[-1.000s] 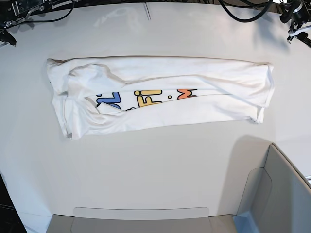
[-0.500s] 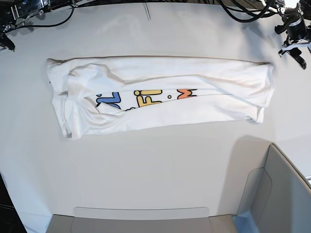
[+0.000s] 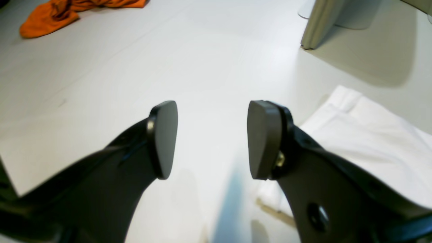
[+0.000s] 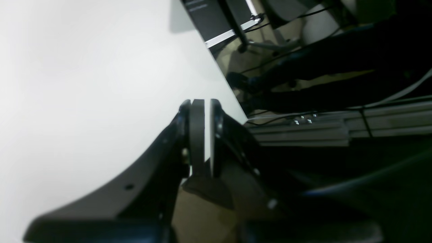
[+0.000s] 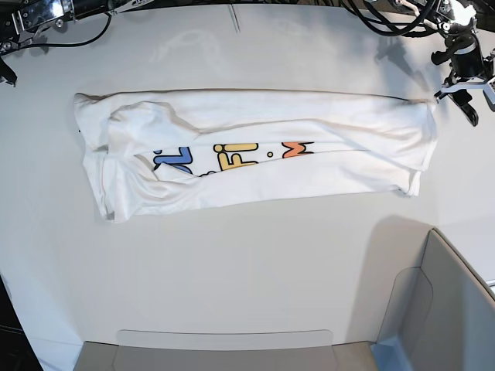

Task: Layout the t-shirt on the table in an organized manner, then fold the t-shirt properly
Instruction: 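Lower the left gripper to the end of the folded shirt strip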

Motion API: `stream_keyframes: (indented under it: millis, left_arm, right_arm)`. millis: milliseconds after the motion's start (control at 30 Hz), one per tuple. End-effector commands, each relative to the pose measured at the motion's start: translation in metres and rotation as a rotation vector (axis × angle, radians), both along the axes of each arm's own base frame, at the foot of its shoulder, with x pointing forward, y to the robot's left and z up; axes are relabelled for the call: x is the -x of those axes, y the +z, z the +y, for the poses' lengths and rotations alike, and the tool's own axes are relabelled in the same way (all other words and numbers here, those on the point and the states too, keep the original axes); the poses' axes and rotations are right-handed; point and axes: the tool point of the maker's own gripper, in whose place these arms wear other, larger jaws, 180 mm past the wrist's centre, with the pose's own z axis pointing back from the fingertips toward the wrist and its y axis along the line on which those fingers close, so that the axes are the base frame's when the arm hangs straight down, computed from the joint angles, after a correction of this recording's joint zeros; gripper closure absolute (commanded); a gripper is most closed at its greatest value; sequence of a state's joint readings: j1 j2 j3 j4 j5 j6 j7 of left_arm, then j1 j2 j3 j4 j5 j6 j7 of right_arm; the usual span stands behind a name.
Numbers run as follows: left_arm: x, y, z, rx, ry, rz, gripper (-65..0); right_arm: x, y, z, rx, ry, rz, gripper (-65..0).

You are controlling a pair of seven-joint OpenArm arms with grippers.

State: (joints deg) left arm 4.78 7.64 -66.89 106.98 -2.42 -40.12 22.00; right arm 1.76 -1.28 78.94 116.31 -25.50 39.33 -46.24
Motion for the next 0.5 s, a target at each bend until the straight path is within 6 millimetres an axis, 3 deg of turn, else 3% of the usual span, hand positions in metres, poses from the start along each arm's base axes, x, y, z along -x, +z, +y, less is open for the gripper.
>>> stream_keyframes:
  millis: [0,467]
  left_arm:
    - [-0.005,0.017,0.001,-0.042,-0.013,-0.043,-31.8]
    - [-0.027,0.021,-0.009,-0.059,-0.098,-0.04,-31.8]
  right_arm:
    - [0.0,0.015,-0.006,0.045,0.003,-0.021,-3.3]
    - [0.008,0.02,-0.011,0.04,-0.028,-0.078,-2.2]
